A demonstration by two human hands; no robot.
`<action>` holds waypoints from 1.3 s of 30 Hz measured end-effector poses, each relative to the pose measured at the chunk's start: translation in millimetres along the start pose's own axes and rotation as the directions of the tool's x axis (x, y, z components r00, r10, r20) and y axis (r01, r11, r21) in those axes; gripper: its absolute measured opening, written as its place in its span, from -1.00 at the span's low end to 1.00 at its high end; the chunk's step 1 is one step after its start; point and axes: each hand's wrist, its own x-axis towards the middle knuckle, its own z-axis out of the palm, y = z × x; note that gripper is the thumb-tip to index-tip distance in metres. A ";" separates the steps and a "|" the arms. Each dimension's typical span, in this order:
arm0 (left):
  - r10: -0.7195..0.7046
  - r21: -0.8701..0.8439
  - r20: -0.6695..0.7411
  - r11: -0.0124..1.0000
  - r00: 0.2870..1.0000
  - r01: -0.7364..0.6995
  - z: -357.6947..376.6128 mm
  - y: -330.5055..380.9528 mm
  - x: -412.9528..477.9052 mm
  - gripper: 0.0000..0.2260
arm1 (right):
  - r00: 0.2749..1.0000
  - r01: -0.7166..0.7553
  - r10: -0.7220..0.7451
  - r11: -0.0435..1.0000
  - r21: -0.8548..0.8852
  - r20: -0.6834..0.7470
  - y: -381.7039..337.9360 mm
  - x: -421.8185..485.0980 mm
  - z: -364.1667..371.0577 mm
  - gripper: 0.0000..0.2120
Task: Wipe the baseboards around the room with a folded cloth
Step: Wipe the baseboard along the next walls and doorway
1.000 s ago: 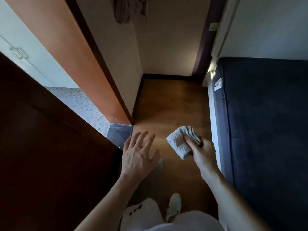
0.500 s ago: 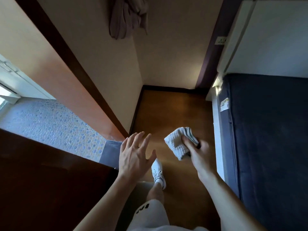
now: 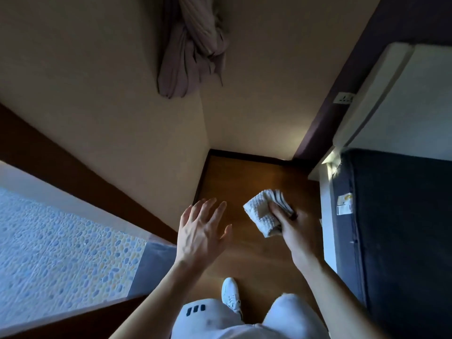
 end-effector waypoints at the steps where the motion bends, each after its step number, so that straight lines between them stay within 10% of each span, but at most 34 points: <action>1: -0.010 -0.002 -0.001 1.000 1.000 0.010 1.4 -2.4 11.6 -0.53 | 1.000 0.001 -0.001 1.000 -0.007 0.007 -3.2 12.5 4.9 -0.85; 15: -0.390 0.038 -0.127 0.917 0.912 0.397 44.9 -11.5 136.5 -0.54 | 0.934 0.043 0.054 0.964 -0.261 0.354 -24.0 222.6 65.6 -0.79; 22: -0.646 0.031 -0.205 0.747 0.735 0.664 77.3 6.9 164.7 -0.53 | 0.777 0.146 0.123 0.918 -0.368 0.617 -30.3 311.9 97.2 -0.95; 29: -0.834 -0.019 -0.143 0.540 0.532 0.841 116.3 9.7 139.7 -0.50 | 0.612 0.132 0.209 0.924 -0.359 0.763 -4.4 326.7 132.2 -0.66; 39: -0.894 -0.054 -0.087 0.446 0.441 0.893 306.6 -47.1 79.0 -0.47 | 0.308 -0.054 0.475 0.874 -0.483 0.824 181.8 371.8 182.8 -0.65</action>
